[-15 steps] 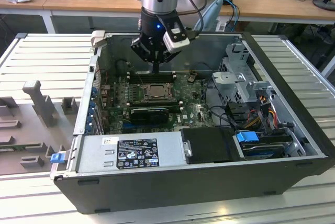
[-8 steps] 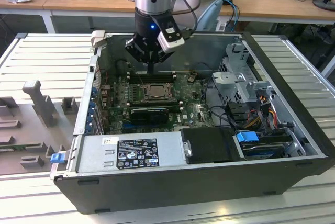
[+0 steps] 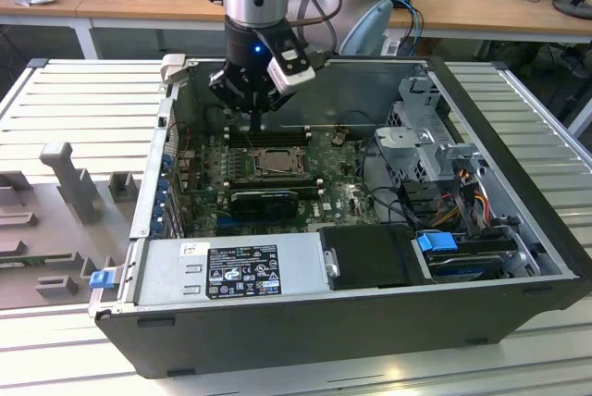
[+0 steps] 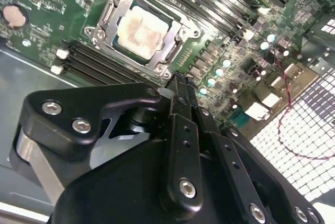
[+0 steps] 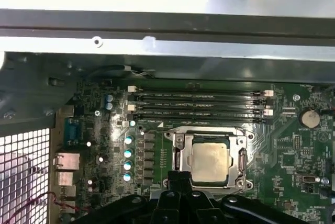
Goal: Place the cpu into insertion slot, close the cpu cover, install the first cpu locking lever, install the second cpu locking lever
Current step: 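Install the first cpu locking lever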
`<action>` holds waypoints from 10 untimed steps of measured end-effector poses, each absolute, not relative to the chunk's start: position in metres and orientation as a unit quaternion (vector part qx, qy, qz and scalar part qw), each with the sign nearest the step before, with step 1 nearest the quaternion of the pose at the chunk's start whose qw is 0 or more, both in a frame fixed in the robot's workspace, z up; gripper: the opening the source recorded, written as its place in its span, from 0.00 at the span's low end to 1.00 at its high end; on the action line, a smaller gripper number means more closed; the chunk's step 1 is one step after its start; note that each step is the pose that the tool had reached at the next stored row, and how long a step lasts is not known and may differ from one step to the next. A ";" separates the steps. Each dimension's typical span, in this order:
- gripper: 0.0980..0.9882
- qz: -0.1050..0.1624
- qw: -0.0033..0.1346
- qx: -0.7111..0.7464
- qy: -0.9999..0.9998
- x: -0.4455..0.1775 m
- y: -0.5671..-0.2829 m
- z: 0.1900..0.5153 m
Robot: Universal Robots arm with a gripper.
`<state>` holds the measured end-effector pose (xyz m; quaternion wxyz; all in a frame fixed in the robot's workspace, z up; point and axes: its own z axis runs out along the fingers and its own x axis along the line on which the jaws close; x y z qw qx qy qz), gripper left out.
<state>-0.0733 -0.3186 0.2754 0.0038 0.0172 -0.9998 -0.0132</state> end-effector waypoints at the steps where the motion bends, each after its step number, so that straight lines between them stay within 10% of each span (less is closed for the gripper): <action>1: 0.01 -0.013 0.004 0.018 -1.000 -0.075 -0.319 0.275; 10: 0.01 -0.013 0.003 0.028 -1.000 -0.097 -0.319 0.273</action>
